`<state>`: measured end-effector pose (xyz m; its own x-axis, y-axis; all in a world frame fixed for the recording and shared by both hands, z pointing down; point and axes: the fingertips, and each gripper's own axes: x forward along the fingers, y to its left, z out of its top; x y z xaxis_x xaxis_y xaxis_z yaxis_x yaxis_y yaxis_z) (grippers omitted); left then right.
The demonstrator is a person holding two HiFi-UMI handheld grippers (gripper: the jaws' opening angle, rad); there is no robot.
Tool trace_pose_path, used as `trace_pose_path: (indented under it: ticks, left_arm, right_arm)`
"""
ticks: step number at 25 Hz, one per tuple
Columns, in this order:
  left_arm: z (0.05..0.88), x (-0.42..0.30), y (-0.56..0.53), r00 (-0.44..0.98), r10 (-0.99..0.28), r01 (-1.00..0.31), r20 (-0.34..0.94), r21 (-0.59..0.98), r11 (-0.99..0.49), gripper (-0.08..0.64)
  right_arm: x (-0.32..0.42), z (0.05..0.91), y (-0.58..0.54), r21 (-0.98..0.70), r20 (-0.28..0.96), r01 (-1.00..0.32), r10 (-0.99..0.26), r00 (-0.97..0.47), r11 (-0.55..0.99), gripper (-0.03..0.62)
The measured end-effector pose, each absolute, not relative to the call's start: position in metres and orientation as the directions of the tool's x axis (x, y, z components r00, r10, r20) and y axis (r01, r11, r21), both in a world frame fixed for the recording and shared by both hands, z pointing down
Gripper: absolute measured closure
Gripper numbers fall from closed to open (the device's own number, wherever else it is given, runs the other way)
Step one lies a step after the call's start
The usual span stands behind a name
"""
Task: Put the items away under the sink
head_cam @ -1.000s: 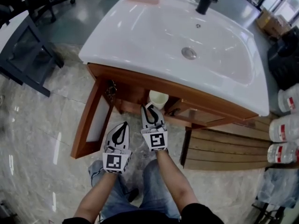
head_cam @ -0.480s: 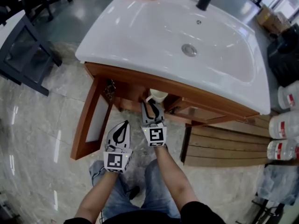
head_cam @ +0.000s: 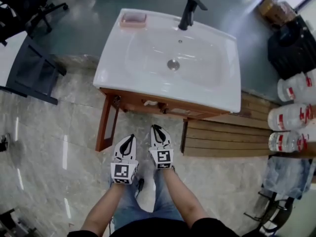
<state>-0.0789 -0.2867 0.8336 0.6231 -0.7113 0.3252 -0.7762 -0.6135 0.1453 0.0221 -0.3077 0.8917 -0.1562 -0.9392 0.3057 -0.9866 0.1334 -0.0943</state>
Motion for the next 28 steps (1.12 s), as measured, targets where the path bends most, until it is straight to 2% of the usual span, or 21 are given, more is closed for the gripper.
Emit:
trace_pose_path:
  ticks: [6,12,17,21,24,28]
  left_arm:
    - [0.711,-0.09,-0.26,0.632,-0.687,-0.768,0.358,0.175,-0.616,0.555]
    - [0.583,-0.104,-0.238,0.626,-0.692,-0.774,0.359,0.176,-0.609,0.555]
    - [0.485,-0.112,-0.236,0.63,-0.732,-0.774,0.259,0.143,-0.617,0.555]
    - [0.399,-0.128,-0.211,0.611,-0.78,-0.792,0.138,0.113,-0.6,0.555]
    - [0.351,-0.143,-0.197,0.594,-0.802,-0.804,0.058,0.082,-0.589,0.555]
    - [0.326,-0.153,-0.187,0.61,-0.79,-0.791,0.054,0.096,-0.604,0.555]
  right_arm:
    - [0.022,0.752,-0.265,-0.126,0.331,-0.987,-0.934,-0.135,0.099,0.577]
    - [0.021,0.6,-0.227,-0.126,0.283,-0.986,-0.949,-0.139,0.107,0.578]
    - [0.038,0.474,-0.205,-0.104,0.099,-0.986,-0.985,-0.144,0.134,0.578]
    - [0.067,0.387,-0.153,0.004,-0.036,-0.992,-0.992,-0.123,0.123,0.578]
    - [0.093,0.351,-0.13,0.072,-0.071,-0.994,-0.994,-0.081,0.076,0.578]
    - [0.121,0.332,-0.111,0.104,-0.095,-0.995,-0.995,0.002,-0.012,0.578]
